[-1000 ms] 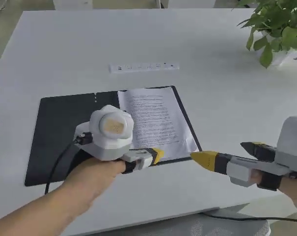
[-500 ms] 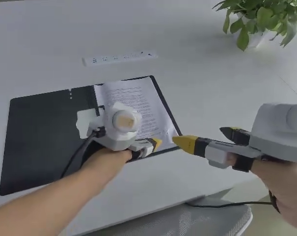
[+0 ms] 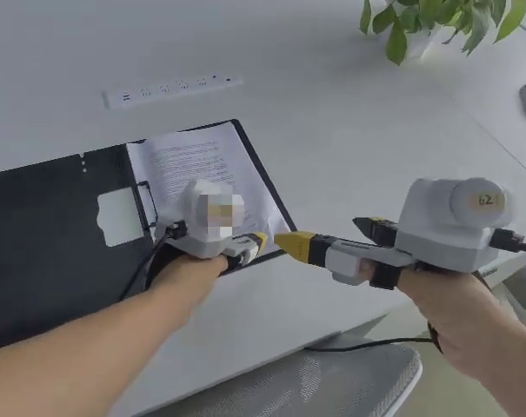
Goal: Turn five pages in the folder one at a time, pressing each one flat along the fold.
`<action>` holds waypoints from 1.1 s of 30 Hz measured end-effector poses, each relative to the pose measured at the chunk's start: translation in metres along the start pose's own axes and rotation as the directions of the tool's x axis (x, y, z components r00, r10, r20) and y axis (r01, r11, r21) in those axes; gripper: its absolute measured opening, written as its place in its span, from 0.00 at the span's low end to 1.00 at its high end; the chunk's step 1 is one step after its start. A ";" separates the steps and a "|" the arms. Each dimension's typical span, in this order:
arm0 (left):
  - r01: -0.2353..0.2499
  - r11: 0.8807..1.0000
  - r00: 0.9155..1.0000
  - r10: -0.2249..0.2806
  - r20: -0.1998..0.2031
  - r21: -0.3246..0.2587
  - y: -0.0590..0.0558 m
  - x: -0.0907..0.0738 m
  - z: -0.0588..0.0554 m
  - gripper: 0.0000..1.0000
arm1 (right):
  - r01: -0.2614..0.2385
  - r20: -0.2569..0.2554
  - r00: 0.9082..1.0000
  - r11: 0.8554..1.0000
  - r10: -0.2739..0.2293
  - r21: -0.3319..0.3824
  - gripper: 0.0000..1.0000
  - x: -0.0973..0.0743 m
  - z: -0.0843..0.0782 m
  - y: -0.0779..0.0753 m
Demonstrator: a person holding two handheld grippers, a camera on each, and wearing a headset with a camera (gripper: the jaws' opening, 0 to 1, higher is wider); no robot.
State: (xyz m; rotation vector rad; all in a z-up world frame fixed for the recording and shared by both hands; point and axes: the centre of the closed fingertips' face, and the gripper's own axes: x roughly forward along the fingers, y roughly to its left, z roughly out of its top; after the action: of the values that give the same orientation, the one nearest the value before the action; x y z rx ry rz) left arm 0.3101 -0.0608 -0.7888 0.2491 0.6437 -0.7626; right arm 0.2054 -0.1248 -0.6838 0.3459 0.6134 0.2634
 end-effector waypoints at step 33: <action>-0.025 0.995 1.000 0.023 0.019 0.096 0.008 0.010 -0.015 0.11 | -0.001 -0.023 1.000 1.000 0.001 0.017 0.75 0.064 -0.015 -0.026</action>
State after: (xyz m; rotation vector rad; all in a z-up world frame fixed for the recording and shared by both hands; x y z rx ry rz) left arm 0.3147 -0.0547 -0.8071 0.3370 0.5869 -0.7729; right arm 0.2505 -0.1229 -0.7382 0.3604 0.6385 0.2632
